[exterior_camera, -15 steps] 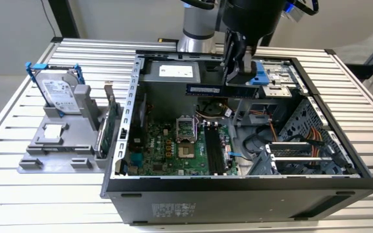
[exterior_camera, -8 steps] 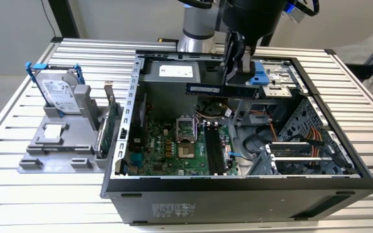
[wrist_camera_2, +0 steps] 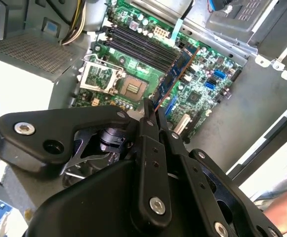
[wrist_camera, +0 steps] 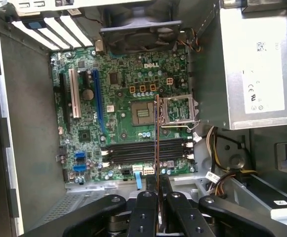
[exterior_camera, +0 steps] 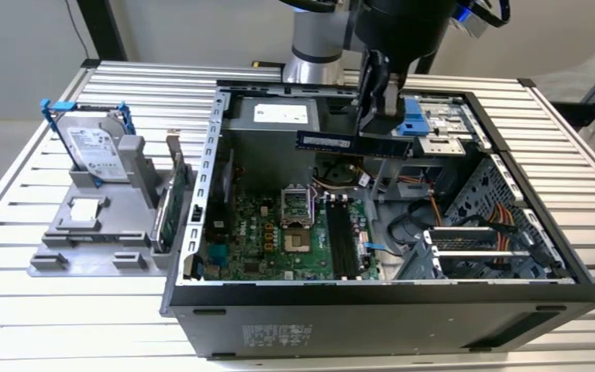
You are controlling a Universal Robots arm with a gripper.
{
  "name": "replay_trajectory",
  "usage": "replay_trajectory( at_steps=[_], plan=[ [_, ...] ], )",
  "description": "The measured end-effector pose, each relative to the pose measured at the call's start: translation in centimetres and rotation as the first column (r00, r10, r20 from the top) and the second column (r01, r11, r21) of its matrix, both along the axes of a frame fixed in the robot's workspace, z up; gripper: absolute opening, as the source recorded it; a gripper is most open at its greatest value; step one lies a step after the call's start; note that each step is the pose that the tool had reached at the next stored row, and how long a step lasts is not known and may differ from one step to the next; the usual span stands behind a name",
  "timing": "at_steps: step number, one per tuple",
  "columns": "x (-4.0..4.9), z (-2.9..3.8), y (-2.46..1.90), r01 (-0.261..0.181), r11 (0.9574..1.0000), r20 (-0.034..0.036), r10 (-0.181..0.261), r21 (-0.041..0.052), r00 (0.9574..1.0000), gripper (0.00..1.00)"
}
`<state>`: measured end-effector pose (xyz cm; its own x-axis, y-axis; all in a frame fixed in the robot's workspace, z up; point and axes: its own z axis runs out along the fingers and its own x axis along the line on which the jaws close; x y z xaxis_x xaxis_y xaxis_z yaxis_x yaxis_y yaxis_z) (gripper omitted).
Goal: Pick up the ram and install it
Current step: 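Pick up the ram and move it above insertion slot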
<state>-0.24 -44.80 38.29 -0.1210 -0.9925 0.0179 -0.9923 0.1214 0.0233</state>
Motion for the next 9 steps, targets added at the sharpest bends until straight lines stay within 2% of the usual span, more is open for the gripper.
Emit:
replay_trajectory(
  at_steps=[9],
  plan=[
    [0.00,0.00,0.00,0.038,0.9993,0.0000,-0.038,0.0000,0.9993,0.00]
  ],
)
